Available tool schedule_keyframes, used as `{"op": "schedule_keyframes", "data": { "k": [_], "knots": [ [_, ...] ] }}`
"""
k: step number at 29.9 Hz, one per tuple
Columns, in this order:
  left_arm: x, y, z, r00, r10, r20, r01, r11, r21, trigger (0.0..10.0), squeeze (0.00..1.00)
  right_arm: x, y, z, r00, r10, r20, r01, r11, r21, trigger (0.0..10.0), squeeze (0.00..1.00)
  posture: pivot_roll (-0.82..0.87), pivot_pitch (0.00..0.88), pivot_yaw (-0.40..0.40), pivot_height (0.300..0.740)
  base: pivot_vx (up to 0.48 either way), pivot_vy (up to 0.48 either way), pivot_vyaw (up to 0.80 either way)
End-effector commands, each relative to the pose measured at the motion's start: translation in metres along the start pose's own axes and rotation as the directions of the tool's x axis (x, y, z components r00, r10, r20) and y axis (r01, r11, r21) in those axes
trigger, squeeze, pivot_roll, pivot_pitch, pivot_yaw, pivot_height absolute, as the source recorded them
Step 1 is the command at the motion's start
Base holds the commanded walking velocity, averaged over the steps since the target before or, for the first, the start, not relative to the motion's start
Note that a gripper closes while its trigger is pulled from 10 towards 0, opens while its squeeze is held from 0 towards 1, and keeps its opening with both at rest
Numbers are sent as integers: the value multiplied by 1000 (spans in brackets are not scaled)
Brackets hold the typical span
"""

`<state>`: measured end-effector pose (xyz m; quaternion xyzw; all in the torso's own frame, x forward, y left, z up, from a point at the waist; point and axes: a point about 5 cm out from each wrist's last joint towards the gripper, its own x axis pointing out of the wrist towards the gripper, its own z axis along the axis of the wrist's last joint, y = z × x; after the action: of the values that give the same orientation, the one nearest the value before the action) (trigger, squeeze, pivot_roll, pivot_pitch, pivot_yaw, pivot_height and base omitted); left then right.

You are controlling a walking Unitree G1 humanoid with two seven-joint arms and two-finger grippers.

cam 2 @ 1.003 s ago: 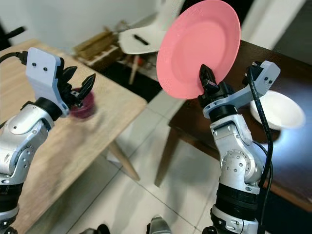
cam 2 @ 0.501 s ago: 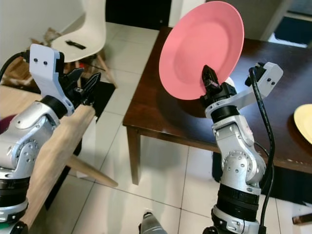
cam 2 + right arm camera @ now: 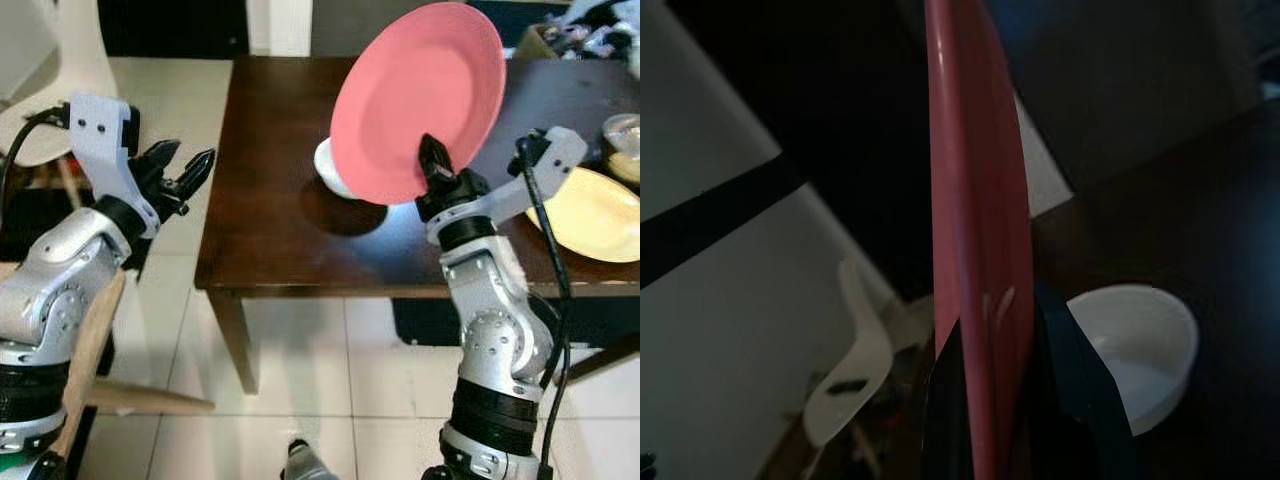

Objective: Setting the table

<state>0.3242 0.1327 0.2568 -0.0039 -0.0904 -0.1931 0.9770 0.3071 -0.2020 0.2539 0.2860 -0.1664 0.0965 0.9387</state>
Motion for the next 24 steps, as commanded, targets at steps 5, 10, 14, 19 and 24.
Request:
{"op": "schedule_keyframes", "data": {
  "k": [5, 10, 14, 19, 24],
  "knots": [
    [-1, 1, -3, 1000, -4, -11, 4, 1000, -3, 10000, 0, -1, 1, -1, 1000, 5, -7, -5, 1000, 7, 10000, 0, -57, 51, 73, 740, 0, 0, -788],
    [-1, -1, -3, 1000, -12, -10, 12, 1000, 6, 10000, 0, -1, 0, -1, 1000, 8, -8, -8, 1000, 8, 10000, 0, -62, 52, 72, 740, 0, 0, -788],
    [-1, -2, -4, 1000, -15, -9, 16, 1000, 7, 10000, 0, -1, 2, -2, 1000, 20, -14, -20, 1000, 18, 10000, 0, -62, 52, 72, 740, 0, 0, -788],
    [-2, -4, -5, 1000, -19, -11, 19, 1000, 13, 10000, 0, -2, 7, -6, 996, 80, -36, -77, 995, 71, 10000, 0, -62, 52, 72, 740, 0, 0, -798],
    [0, 0, -5, 1000, 19, 0, -19, 999, 27, 10000, 0, -2, 12, -10, 991, 118, -54, -112, 987, 112, 10000, 0, -60, 54, 69, 740, 0, -68, -125]
  ]
}}
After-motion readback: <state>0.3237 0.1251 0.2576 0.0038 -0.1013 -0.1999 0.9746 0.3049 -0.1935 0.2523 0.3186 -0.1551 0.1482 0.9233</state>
